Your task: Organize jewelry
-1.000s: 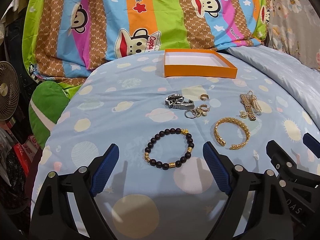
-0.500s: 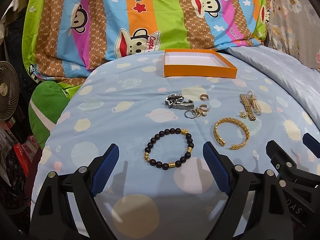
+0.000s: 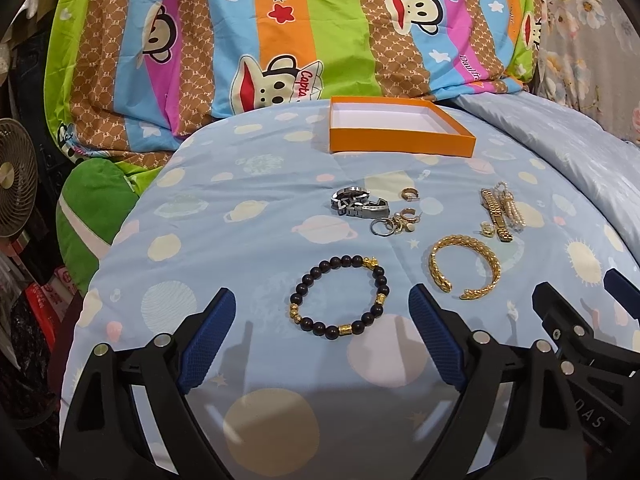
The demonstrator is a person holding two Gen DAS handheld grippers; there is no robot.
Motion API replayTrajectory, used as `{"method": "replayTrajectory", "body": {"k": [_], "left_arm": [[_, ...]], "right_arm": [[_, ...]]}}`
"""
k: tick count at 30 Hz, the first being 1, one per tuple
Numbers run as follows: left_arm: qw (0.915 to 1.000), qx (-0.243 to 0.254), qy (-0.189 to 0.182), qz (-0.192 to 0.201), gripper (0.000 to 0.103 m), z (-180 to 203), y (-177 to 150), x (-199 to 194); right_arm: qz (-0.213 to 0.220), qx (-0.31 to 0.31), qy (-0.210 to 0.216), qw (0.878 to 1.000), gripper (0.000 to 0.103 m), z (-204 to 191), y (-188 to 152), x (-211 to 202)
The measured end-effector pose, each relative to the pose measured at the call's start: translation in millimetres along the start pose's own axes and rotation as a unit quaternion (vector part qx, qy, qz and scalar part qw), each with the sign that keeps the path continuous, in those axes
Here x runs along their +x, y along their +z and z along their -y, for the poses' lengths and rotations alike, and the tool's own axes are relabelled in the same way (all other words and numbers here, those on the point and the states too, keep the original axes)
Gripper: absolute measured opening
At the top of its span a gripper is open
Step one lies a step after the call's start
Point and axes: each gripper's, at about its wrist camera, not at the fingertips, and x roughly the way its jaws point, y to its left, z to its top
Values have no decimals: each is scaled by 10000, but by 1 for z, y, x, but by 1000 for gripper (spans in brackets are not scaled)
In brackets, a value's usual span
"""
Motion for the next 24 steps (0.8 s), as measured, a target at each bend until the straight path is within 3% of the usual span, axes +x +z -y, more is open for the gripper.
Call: {"method": "replayTrajectory", "body": {"k": [9,16,24], "left_arm": [[9999,-63,-148,48,90,-15,2,-5],[9998,46,16,172,92,-42,5,-8],[9999,-101,-129,41,92,-63,1,-7]], "right_arm": [[-304,-151,163,9993,98,-7,4,9],[-599,-296,466,9967,98,-38,12,20],[-1066,-461,364,9926,82,-64,19,48]]}}
